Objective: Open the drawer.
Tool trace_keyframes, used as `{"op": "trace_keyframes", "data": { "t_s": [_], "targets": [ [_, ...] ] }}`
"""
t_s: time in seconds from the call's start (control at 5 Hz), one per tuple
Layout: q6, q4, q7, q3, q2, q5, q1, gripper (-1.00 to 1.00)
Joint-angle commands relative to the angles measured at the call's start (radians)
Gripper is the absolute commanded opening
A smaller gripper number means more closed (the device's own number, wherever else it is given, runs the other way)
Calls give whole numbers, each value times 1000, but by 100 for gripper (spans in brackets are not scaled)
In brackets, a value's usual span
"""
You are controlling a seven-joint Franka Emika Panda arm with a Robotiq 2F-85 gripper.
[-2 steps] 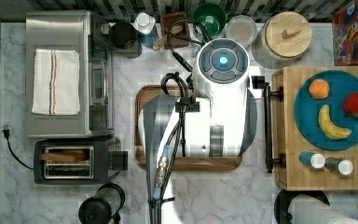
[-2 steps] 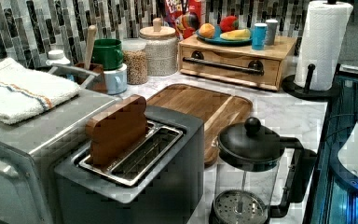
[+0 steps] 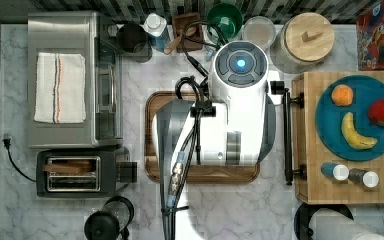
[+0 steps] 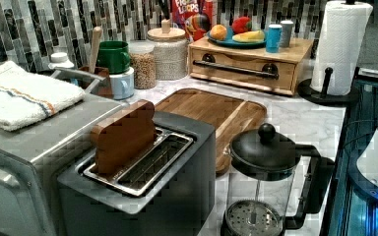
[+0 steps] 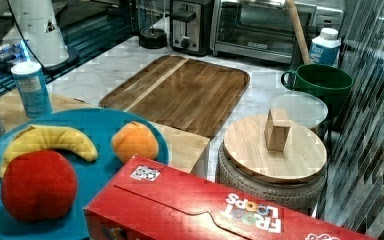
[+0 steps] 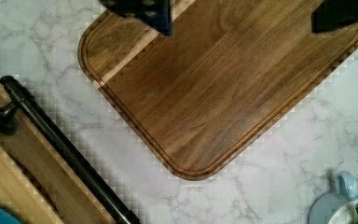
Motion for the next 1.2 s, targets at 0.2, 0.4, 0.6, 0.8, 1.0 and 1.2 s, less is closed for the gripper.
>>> {"op": "trace_keyframes", "data": {
  "t_s": [0.2, 0.4, 0.6, 0.8, 1.0, 1.2],
  "targets": [
    [-42, -3, -109, -6, -4, -6, -13, 100],
    [42, -92, -256, -24, -45, -20, -38, 100],
    [114, -151, -428, -3, -59, -40, -105, 100],
    [182, -193, -581, -47, -56, -57, -105, 100],
    [201, -198, -683, -62, -42, -65, -129, 100],
    [203, -177, -798, -96, -28, -66, -142, 100]
  ]
}}
